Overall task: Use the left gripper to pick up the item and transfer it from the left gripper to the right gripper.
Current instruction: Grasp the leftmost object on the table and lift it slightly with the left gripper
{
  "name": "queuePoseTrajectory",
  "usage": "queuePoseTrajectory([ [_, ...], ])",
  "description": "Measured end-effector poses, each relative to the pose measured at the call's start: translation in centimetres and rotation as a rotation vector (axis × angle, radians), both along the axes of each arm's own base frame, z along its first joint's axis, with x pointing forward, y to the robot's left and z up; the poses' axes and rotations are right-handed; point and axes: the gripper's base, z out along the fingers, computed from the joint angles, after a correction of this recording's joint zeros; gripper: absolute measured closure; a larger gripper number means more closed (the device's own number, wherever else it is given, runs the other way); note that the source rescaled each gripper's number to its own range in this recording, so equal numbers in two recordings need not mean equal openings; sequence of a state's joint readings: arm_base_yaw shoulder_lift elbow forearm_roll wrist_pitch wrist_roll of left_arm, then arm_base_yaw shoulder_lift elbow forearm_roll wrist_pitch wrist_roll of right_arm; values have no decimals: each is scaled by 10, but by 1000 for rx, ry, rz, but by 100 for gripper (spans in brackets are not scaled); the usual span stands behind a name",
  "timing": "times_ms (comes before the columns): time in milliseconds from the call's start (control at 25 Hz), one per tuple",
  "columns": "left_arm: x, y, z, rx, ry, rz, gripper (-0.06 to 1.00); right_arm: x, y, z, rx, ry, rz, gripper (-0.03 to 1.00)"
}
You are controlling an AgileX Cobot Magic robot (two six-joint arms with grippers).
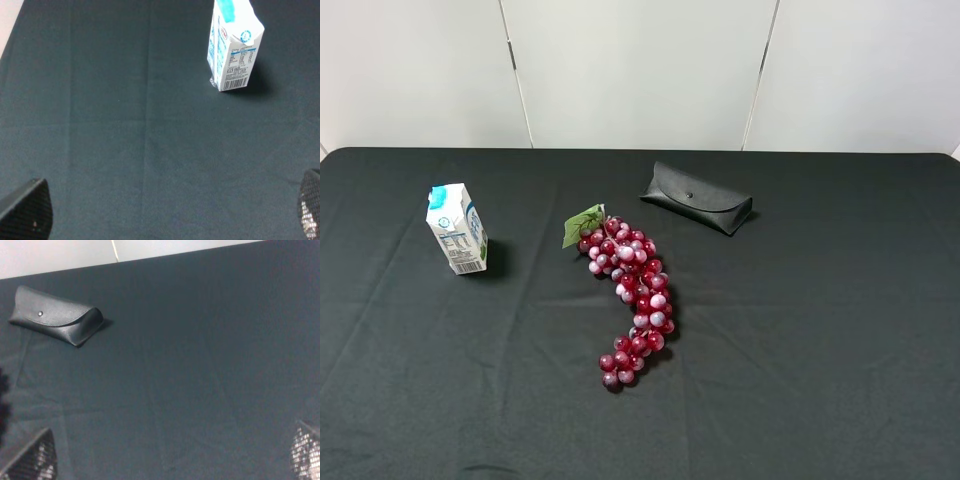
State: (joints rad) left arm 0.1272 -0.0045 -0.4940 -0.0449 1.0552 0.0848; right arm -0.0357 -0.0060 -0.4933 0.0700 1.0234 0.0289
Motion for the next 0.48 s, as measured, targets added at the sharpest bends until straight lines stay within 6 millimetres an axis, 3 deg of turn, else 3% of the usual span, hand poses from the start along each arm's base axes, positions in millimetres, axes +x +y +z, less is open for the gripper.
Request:
queuePoseTrajectory([
  [480,0,0,0,0,0,0,-3,0,0,0,0,0,0,-3],
])
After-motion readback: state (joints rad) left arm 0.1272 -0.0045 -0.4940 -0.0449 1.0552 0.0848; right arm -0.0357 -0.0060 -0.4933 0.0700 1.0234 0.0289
